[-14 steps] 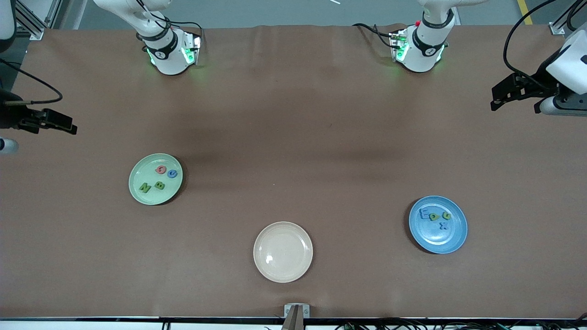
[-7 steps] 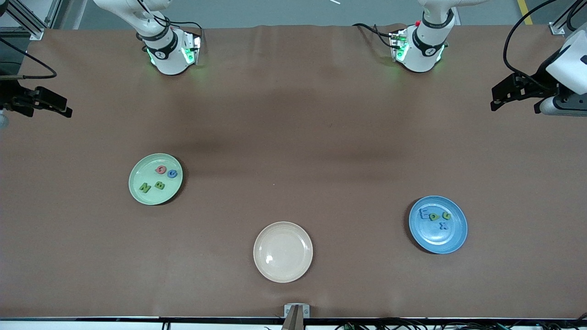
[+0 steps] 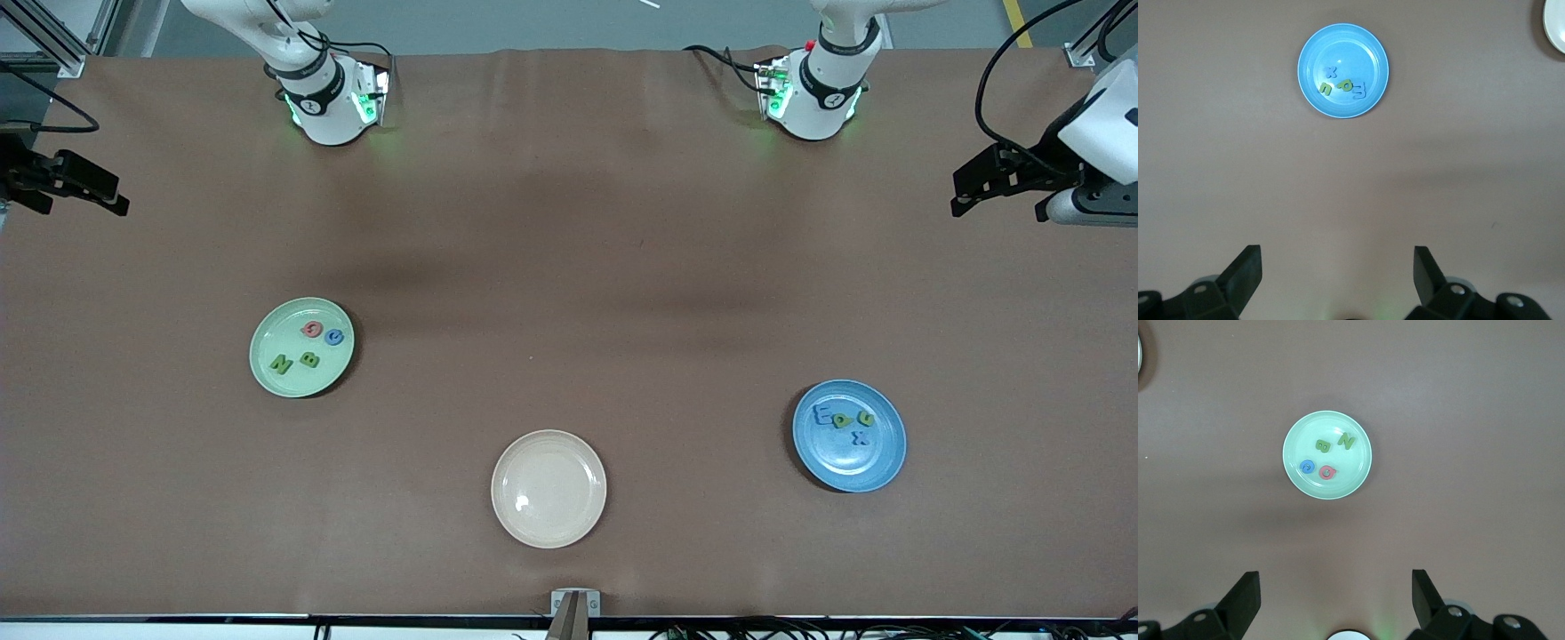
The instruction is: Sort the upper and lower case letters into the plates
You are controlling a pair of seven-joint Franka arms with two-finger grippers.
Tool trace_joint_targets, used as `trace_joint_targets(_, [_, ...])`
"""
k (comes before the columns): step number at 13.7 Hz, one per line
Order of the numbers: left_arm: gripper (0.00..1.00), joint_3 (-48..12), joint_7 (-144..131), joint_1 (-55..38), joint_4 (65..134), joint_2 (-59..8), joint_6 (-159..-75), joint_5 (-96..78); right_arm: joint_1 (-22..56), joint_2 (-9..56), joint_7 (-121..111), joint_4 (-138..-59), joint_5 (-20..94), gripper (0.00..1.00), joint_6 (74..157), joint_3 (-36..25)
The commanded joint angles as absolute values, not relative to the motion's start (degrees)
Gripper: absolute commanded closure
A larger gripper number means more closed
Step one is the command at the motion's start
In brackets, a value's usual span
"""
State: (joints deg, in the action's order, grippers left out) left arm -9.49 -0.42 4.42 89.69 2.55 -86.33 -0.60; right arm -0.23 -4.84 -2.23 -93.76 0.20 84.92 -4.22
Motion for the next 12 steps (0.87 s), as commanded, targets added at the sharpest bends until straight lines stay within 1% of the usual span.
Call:
trace_joint_targets(1, [0.00, -9.84, -0.62, 4.66, 90.53, 3.60, -87.10, 0.26, -0.70, -6.68, -4.65, -95.98, -0.62, 0.00, 86.13, -3.78])
trace_joint_targets(12, [0.00, -9.76, -0.17, 4.75, 89.47, 3.34, -87.10, 0.09, -1.41, -7.56, -3.52, -97.20, 1.05, 0.00, 85.78, -3.78])
